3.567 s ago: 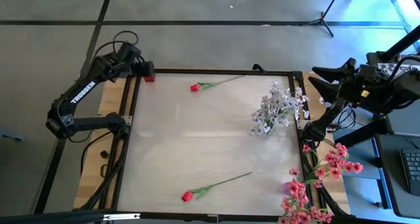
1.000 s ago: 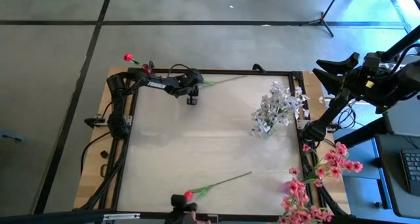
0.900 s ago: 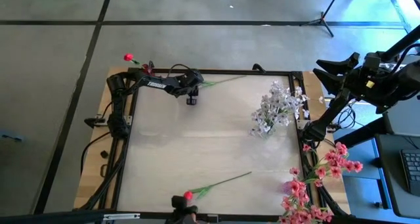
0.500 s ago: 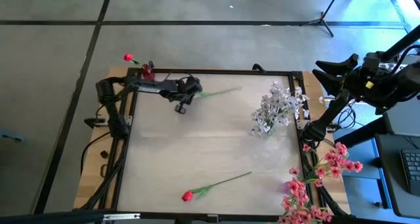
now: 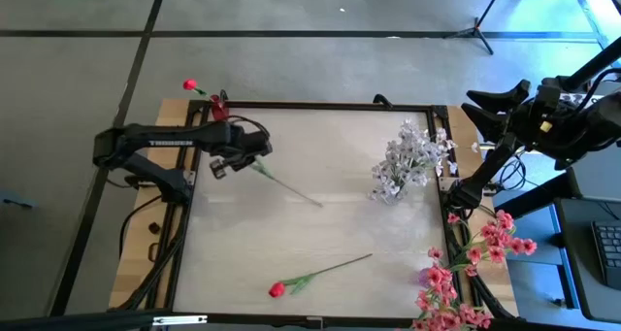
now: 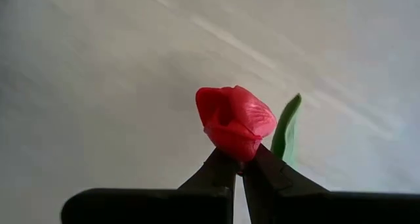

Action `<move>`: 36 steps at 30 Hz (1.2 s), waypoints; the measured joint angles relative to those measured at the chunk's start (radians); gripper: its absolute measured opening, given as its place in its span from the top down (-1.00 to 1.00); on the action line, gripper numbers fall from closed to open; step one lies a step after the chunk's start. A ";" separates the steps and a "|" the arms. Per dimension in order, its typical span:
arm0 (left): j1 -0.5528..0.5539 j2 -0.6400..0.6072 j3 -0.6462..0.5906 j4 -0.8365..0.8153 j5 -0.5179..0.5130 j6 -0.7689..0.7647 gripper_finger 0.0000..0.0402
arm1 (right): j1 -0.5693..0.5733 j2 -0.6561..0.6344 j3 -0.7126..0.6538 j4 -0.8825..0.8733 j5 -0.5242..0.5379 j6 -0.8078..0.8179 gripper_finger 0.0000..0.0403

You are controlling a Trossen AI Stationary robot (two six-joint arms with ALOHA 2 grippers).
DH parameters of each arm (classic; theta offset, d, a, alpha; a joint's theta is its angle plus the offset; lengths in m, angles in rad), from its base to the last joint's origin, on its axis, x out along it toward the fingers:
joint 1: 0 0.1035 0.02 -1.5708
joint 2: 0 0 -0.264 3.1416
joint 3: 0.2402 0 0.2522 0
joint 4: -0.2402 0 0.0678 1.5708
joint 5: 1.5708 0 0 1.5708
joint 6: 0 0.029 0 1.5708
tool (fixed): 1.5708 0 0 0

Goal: Sort flowers into vase by color
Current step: Put the top red tulip into the red vase

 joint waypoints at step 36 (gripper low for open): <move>0.113 0.006 -0.286 0.445 0.115 0.137 0.32 | 0.000 -0.007 0.000 -0.079 -0.081 -0.004 0.13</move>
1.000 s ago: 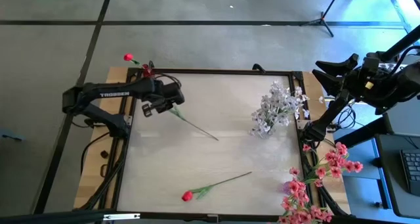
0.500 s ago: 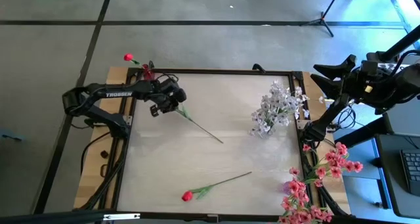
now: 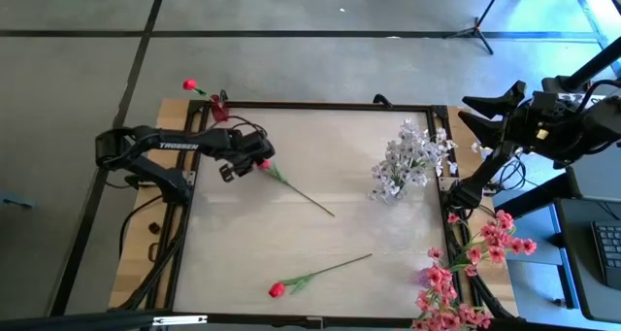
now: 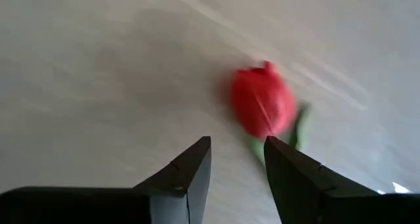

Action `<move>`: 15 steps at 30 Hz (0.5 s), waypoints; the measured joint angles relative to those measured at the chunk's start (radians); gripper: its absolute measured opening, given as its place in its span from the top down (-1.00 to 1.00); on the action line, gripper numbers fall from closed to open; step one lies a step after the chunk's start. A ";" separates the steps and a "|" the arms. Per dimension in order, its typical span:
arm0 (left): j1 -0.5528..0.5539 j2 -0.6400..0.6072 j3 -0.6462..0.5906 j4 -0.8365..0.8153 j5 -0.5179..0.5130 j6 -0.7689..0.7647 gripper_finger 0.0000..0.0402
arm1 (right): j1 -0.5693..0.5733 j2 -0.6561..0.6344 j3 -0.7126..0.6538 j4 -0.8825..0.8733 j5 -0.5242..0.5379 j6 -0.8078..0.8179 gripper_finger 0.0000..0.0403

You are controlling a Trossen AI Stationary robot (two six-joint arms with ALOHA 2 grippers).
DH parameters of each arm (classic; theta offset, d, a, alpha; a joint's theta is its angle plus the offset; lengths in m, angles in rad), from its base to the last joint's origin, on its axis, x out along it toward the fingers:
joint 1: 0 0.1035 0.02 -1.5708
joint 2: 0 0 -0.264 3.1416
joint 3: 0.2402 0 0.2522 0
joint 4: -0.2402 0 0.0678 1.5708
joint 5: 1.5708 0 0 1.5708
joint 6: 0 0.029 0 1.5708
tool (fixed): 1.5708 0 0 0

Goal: Sort flowers into vase by color
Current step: Put the top red tulip into the red vase

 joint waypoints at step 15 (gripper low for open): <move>-0.131 0.102 0.032 0.049 -0.029 -0.297 0.31 | 0.000 -0.004 0.001 -0.055 -0.043 0.003 0.13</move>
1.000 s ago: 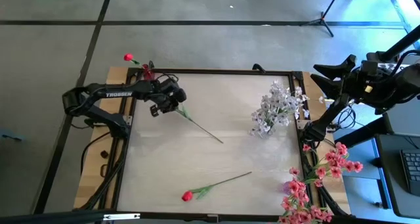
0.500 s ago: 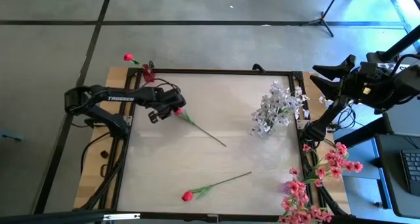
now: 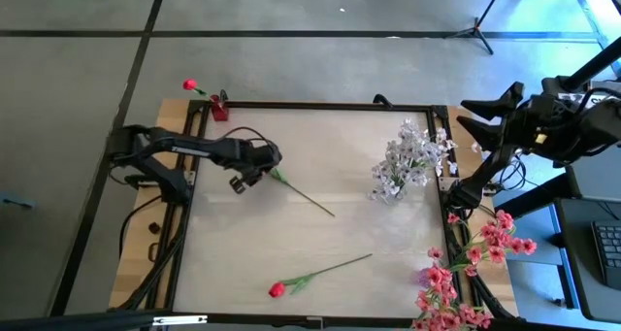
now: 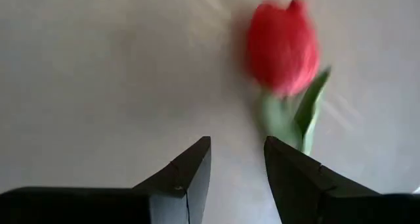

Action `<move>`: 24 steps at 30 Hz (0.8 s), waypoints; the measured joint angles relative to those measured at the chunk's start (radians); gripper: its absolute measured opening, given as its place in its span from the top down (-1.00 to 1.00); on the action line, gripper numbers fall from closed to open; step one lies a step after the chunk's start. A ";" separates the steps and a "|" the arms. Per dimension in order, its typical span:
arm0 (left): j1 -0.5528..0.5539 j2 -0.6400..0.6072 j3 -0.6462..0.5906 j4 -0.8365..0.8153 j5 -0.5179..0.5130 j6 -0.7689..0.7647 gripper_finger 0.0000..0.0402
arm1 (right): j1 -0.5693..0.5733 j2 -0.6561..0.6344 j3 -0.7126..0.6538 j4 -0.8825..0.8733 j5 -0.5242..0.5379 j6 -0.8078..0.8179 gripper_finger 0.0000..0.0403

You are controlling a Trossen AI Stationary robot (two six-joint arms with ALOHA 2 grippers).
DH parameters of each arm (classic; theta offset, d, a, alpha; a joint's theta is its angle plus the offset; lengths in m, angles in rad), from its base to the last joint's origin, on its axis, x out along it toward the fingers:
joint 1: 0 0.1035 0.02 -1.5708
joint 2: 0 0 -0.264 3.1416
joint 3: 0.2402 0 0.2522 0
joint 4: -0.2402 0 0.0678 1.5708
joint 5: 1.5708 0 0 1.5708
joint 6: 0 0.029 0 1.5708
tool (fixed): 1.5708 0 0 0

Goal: Sort flowers into vase by color
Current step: Put the top red tulip into the red vase

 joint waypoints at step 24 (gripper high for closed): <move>0.054 0.155 0.006 0.161 -0.131 -0.184 0.74 | 0.000 -0.009 0.000 -0.003 0.001 0.024 0.13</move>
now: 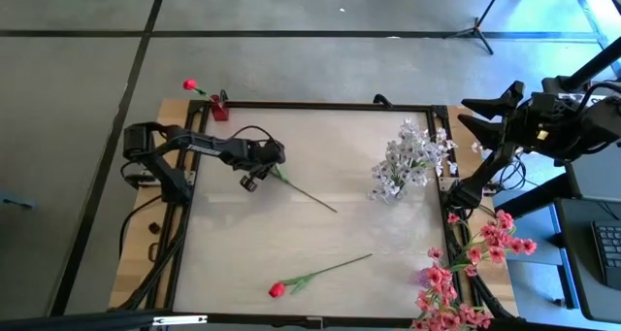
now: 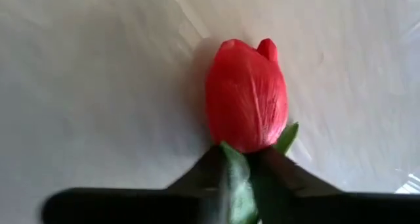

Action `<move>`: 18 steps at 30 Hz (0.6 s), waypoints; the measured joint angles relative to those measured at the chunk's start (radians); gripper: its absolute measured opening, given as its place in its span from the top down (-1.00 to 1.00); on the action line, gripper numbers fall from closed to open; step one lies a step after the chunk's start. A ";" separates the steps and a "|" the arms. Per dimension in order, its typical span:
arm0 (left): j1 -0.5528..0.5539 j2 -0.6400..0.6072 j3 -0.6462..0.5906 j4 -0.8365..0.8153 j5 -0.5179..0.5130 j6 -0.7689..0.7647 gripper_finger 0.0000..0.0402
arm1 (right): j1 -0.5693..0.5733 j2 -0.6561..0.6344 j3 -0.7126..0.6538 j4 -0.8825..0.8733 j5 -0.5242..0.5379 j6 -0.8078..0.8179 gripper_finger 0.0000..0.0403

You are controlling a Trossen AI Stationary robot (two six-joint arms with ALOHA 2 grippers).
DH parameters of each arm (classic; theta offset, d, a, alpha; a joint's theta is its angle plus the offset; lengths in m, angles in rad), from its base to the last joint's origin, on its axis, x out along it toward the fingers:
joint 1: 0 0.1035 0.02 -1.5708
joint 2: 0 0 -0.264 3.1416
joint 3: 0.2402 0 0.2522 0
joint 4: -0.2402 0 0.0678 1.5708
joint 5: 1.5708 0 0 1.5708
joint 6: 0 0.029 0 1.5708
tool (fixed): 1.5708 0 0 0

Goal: Sort flowers into vase by color
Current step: Put the top red tulip into the red vase

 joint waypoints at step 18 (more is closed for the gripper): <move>-0.210 -0.411 0.242 0.045 -0.621 1.322 0.99 | 0.000 -0.004 0.000 0.010 0.032 -0.016 0.13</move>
